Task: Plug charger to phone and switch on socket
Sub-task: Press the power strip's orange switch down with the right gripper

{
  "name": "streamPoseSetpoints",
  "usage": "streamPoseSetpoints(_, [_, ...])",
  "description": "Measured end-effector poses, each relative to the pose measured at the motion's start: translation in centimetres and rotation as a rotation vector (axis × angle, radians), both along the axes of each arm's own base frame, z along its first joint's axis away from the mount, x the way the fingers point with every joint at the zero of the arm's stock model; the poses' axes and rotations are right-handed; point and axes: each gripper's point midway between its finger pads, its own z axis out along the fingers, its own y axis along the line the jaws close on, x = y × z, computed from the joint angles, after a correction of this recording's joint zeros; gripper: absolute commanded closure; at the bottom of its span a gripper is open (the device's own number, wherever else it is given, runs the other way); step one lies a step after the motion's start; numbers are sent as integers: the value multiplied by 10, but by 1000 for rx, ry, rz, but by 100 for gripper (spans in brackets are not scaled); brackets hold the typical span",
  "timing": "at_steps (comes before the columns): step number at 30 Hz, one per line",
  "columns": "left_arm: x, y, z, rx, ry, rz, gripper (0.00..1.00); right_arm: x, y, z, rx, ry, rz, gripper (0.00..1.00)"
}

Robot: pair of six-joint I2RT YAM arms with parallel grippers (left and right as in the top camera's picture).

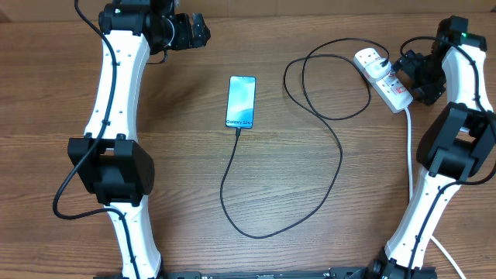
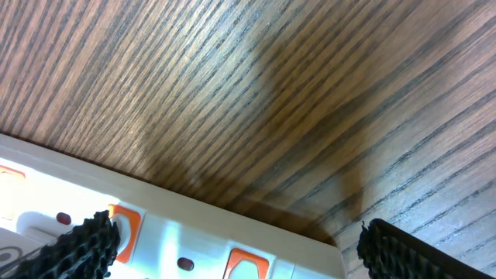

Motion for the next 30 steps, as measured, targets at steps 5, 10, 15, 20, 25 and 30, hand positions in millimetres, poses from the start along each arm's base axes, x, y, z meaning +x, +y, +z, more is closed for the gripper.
streamPoseSetpoints(5, [0,0,0,0,0,0,0,-8,9,0,41,28,11,0])
streamPoseSetpoints(10, [0,0,0,0,0,0,0,-10,14,0,61,39,23,0])
streamPoseSetpoints(15, [0,0,0,0,0,0,0,-13,16,-1,66,49,26,0])
streamPoseSetpoints(20, [0,0,0,0,0,0,0,-25,21,1,95,95,27,0])
streamPoseSetpoints(25, [0,0,0,0,0,0,0,-34,15,13,60,117,14,0])
streamPoseSetpoints(30, [0,0,0,0,0,0,0,-37,6,88,-26,9,-7,0])
